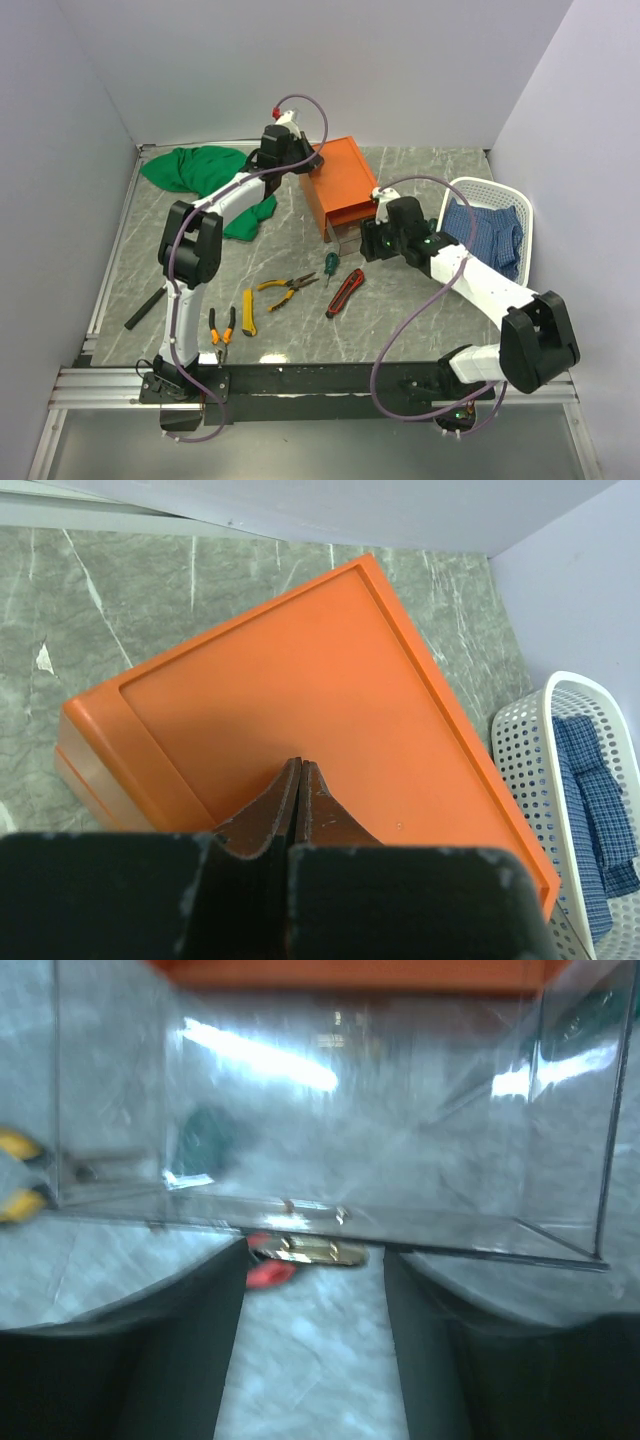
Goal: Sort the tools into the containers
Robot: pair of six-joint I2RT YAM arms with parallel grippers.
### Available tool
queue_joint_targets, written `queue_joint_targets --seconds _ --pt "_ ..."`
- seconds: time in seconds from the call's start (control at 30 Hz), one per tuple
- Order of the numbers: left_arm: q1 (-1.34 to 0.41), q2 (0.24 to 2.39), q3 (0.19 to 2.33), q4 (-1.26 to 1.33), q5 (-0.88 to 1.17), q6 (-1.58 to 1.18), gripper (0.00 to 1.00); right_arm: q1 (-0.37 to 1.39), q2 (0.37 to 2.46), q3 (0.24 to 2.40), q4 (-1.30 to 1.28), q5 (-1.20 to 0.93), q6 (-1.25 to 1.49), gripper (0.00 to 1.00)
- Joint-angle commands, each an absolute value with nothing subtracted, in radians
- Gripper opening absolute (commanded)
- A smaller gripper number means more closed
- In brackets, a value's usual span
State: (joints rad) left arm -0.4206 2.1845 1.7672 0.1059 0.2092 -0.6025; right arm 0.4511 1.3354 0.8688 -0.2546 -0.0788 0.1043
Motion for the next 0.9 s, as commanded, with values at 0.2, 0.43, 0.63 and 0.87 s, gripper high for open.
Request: queue_joint_targets --seconds 0.2,0.43,0.63,0.87 --pt "-0.425 2.140 1.905 0.046 0.267 -0.586 0.05 0.436 1.261 1.095 -0.678 -0.169 -0.103 0.85" --pt "-0.397 2.016 1.885 0.018 0.264 -0.658 0.51 0.215 1.194 1.184 -0.790 -0.201 -0.076 0.81" --pt "-0.338 1.881 1.764 0.003 0.204 -0.654 0.93 0.123 1.330 1.238 -0.554 -0.158 0.158 0.75" --pt "-0.238 1.714 1.563 -0.095 0.199 -0.586 0.95 0.110 1.661 1.454 -0.482 -0.114 0.339 0.70"
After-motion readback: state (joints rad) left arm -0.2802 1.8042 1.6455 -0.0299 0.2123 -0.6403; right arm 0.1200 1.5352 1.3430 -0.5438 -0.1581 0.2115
